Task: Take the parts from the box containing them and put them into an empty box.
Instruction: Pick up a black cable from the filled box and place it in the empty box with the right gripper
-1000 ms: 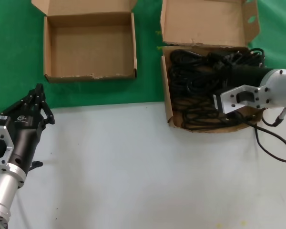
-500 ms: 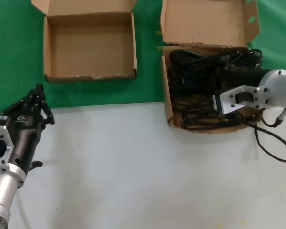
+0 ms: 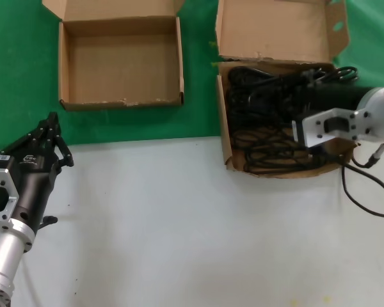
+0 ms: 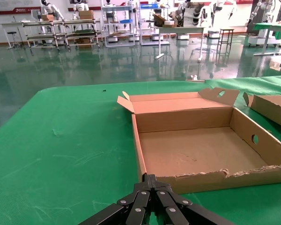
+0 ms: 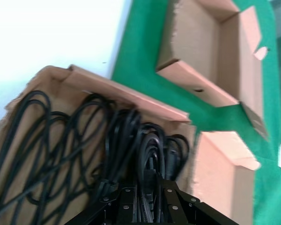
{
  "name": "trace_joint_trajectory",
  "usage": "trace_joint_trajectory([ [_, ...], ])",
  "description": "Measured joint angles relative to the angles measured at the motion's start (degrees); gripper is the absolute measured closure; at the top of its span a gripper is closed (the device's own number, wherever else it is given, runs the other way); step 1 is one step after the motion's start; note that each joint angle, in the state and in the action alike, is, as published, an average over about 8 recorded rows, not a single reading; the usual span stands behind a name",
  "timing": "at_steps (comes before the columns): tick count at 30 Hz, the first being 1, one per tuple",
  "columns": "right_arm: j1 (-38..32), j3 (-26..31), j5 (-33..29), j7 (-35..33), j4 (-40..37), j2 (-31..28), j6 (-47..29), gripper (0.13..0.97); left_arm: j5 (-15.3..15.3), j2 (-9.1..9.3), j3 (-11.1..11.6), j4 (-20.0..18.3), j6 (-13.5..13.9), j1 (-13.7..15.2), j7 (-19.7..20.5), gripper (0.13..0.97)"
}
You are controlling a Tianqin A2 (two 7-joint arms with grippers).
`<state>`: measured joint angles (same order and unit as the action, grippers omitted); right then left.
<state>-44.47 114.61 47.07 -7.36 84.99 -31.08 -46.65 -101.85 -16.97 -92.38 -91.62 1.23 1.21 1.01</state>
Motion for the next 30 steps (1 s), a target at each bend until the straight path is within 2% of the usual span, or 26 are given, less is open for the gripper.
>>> trace_joint_trajectory([
  [4, 0.4, -1.3, -0.4, 2.7, 4.1, -0.5, -1.6, 0.873, 0.0, 0.00, 0.0, 0.0, 0.0, 0.0, 0.0, 0.952],
  [10, 1.7, -3.6, -1.0, 9.1, 14.5, -0.5, -5.7, 0.876, 0.0, 0.00, 0.0, 0.0, 0.0, 0.0, 0.0, 0.952],
  [17, 1.5, -3.8, -3.5, 13.6, 23.0, 3.4, -8.0, 0.876, 0.0, 0.00, 0.0, 0.0, 0.0, 0.0, 0.0, 0.952],
  [23, -0.5, -1.3, -7.0, 13.1, 21.6, 10.4, -6.1, 0.876, 0.0, 0.00, 0.0, 0.0, 0.0, 0.0, 0.0, 0.952],
  [30, -2.1, 1.1, -10.5, 10.1, 14.0, 18.6, -0.4, 0.877, 0.0, 0.00, 0.0, 0.0, 0.0, 0.0, 0.0, 0.952],
])
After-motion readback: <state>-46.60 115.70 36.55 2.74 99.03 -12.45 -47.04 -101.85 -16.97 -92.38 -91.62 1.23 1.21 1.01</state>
